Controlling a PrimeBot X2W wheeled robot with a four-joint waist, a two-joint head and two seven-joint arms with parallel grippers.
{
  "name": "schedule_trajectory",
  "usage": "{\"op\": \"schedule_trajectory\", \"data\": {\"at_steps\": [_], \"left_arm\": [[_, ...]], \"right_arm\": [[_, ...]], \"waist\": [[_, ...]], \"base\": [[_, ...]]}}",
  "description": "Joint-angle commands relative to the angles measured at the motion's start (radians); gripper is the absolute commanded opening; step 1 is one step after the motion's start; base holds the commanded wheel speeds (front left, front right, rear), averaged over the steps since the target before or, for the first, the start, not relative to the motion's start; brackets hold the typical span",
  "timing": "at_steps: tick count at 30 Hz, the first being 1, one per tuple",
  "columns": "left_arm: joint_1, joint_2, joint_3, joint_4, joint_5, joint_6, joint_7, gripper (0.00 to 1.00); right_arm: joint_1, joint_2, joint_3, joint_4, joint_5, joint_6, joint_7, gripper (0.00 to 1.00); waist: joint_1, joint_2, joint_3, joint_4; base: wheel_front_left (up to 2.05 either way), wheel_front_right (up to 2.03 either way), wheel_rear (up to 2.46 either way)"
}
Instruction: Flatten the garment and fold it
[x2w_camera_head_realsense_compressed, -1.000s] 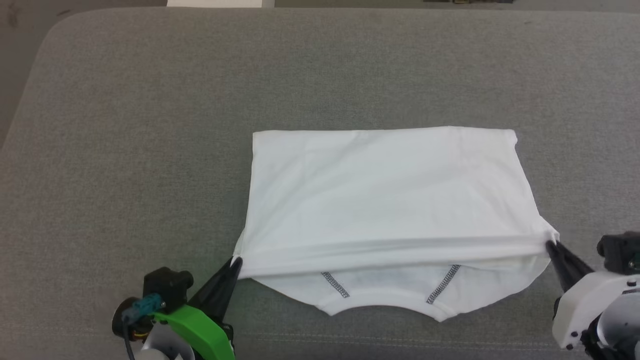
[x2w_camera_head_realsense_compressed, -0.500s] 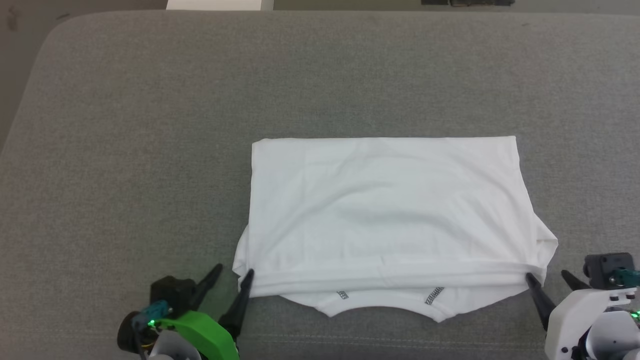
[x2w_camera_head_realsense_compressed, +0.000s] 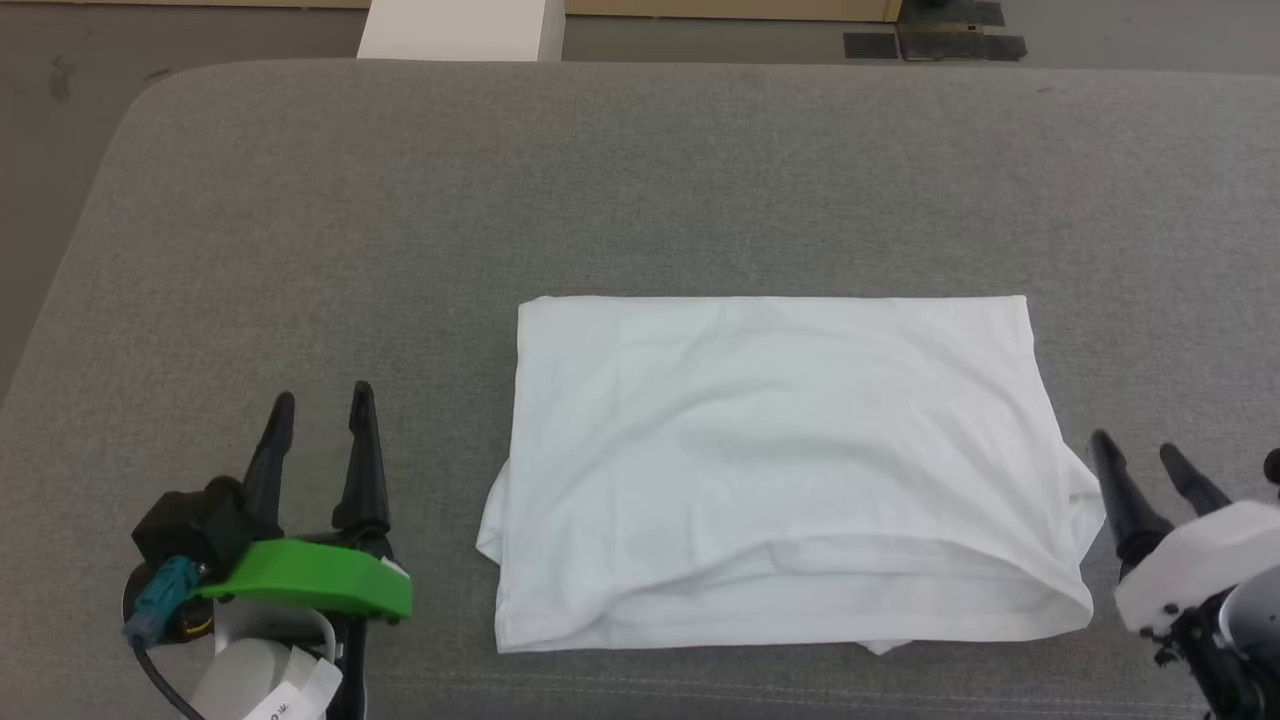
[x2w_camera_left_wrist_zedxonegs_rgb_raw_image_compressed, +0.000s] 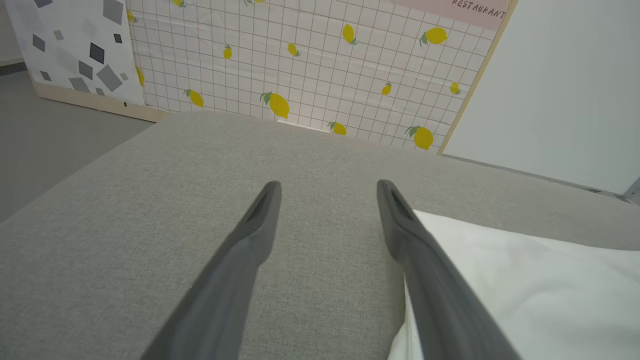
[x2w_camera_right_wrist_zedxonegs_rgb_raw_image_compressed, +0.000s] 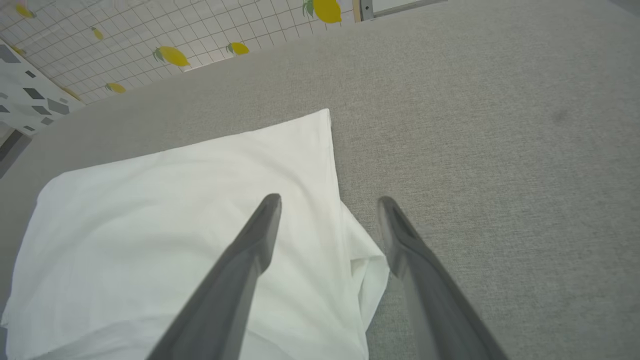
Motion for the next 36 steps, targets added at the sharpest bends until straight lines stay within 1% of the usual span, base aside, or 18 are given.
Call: {"op": "schedule_trajectory", "data": {"at_steps": [1, 6, 9, 12, 18, 21, 25, 26, 27, 28, 29, 30, 32, 36], "left_arm": [[0.001, -0.024, 0.027, -0.008, 0.032, -0.010, -0.004, 1.00], [-0.027, -0.102, 0.114, -0.013, 0.103, -0.052, -0.004, 1.00], [-0.043, -0.136, 0.152, -0.003, 0.139, -0.083, -0.004, 1.00], [-0.055, -0.164, 0.185, 0.006, 0.172, -0.113, -0.004, 1.00], [-0.052, -0.198, 0.216, 0.013, 0.215, -0.149, -0.004, 1.00], [-0.052, -0.204, 0.230, 0.024, 0.223, -0.163, -0.004, 1.00], [-0.052, -0.210, 0.247, 0.033, 0.232, -0.175, -0.004, 1.00], [-0.051, -0.211, 0.250, 0.034, 0.235, -0.177, -0.004, 1.00], [-0.051, -0.211, 0.253, 0.035, 0.237, -0.179, -0.004, 1.00], [-0.051, -0.212, 0.255, 0.035, 0.240, -0.181, -0.004, 1.00], [-0.051, -0.212, 0.257, 0.036, 0.242, -0.183, -0.004, 1.00], [-0.050, -0.213, 0.257, 0.037, 0.244, -0.184, -0.004, 1.00], [-0.049, -0.213, 0.259, 0.039, 0.247, -0.187, -0.004, 1.00], [-0.045, -0.214, 0.256, 0.040, 0.246, -0.191, -0.004, 1.00]], "right_arm": [[-0.035, 0.008, -0.016, 0.025, 0.004, -0.002, 0.005, 1.00], [-0.128, 0.022, -0.075, 0.155, -0.020, -0.002, 0.056, 1.00], [-0.178, 0.025, -0.102, 0.241, -0.027, -0.002, 0.109, 1.00], [-0.223, 0.025, -0.112, 0.328, -0.008, -0.002, 0.166, 1.00], [-0.258, 0.025, -0.097, 0.447, 0.034, -0.002, 0.288, 1.00], [-0.263, 0.025, -0.089, 0.477, 0.071, -0.002, 0.335, 1.00], [-0.271, 0.025, -0.056, 0.501, 0.148, -0.002, 0.372, 1.00], [-0.273, 0.025, -0.046, 0.504, 0.166, -0.002, 0.373, 0.87], [-0.274, 0.025, -0.039, 0.505, 0.176, -0.002, 0.372, 0.50], [-0.275, 0.025, -0.030, 0.506, 0.183, -0.002, 0.369, 0.31], [-0.275, 0.026, -0.026, 0.505, 0.190, -0.002, 0.361, 0.05], [-0.275, 0.026, -0.025, 0.504, 0.191, -0.002, 0.352, 0.00], [-0.271, 0.026, -0.031, 0.500, 0.171, -0.002, 0.331, 0.00], [-0.261, 0.026, -0.082, 0.477, 0.110, -0.002, 0.279, 0.00]], "waist": [[0.0001, 0.0000, 0.003, 0.002], [0.0001, 0.0000, 0.017, 0.013], [0.0001, 0.0000, 0.028, 0.019], [0.0001, 0.0000, 0.038, 0.026], [0.0001, 0.0000, 0.047, 0.037], [0.0001, 0.0000, 0.050, 0.040], [0.0001, 0.0000, 0.048, 0.040], [0.0001, 0.0000, 0.048, 0.040], [0.0001, 0.0000, 0.048, 0.039], [0.0001, 0.0000, 0.047, 0.040], [0.0001, 0.0000, 0.046, 0.040], [0.0001, 0.0000, 0.045, 0.040], [0.0001, 0.0000, 0.043, 0.040], [0.0001, 0.0000, 0.039, 0.040]], "base": [[0.00, 0.00, 0.00], [0.00, 0.00, 0.00], [0.00, 0.00, 0.00], [0.00, 0.00, 0.00], [0.00, 0.00, 0.00], [0.00, 0.00, 0.00], [0.00, 0.00, 0.00], [0.00, 0.00, 0.00], [0.00, 0.00, 0.00], [0.00, 0.00, 0.00], [0.00, 0.00, 0.00], [0.00, 0.00, 0.00], [0.00, 0.00, 0.00], [0.00, 0.00, 0.00]]}}
